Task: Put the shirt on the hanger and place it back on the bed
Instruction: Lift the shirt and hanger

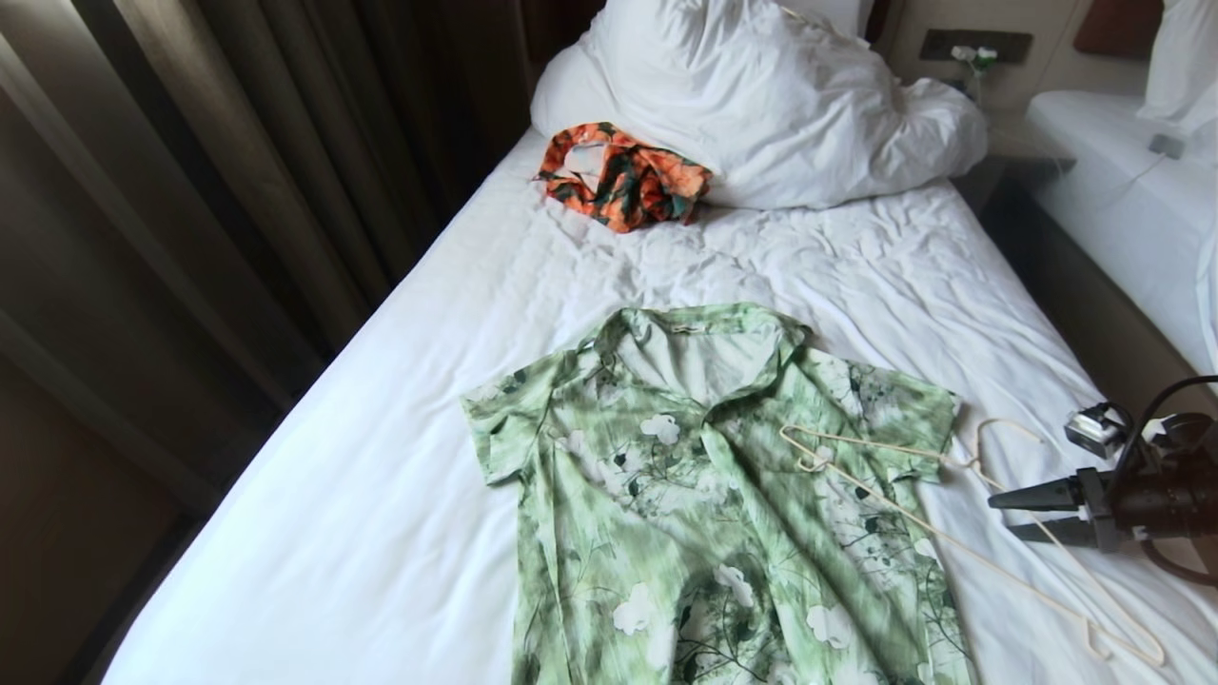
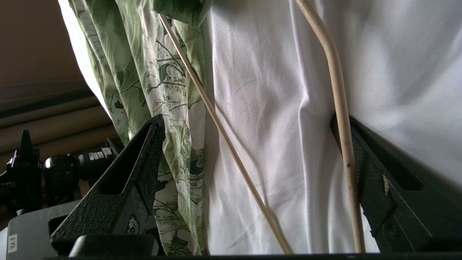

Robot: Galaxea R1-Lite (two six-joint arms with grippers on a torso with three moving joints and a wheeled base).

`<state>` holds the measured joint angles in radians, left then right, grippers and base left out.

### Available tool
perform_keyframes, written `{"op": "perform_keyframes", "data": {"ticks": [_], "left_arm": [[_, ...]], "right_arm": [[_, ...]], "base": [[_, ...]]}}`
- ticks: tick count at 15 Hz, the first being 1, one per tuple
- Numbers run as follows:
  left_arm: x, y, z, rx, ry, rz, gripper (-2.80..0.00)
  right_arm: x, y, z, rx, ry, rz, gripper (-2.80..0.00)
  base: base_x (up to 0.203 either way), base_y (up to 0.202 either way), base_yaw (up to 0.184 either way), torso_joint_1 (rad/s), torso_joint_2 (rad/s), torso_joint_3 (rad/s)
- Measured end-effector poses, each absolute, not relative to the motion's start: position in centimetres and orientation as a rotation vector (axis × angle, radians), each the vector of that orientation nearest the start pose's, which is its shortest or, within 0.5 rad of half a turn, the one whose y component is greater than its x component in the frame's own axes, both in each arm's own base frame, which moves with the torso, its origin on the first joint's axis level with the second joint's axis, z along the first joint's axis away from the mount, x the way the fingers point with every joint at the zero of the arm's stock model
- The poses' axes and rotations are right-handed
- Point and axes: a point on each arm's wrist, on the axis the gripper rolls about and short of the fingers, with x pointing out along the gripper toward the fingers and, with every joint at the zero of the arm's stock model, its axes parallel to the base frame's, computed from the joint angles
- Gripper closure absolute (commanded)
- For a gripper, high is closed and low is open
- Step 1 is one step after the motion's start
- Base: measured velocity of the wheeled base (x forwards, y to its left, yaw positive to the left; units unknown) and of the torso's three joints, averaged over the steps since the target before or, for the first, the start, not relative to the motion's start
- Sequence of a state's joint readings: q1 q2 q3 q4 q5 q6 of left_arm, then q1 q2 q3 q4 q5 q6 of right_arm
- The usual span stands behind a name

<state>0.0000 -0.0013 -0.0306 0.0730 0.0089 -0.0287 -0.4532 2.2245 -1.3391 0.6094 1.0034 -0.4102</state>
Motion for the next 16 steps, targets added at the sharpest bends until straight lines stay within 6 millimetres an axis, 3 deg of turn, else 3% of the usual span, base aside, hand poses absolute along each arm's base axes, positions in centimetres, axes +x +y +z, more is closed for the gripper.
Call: {"op": "perform_keyframes", "data": {"ticks": [10,16], "left_arm": [[-2.5,0.0,7.6,-0.028,0.041,0.01,0.0],[-2.5,0.0,7.6,-0.028,0.041,0.01,0.0]], "right_arm": [[32.7,-13.8,7.0,0.633,0.974,0.637,0.0],[31.8,-13.4,10.6,0.556,0.922,0.62,0.0]], "base": [[0.0,0.0,0.0,0.0,0.0,0.0],[0.0,0.0,0.0,0.0,0.0,0.0]]}}
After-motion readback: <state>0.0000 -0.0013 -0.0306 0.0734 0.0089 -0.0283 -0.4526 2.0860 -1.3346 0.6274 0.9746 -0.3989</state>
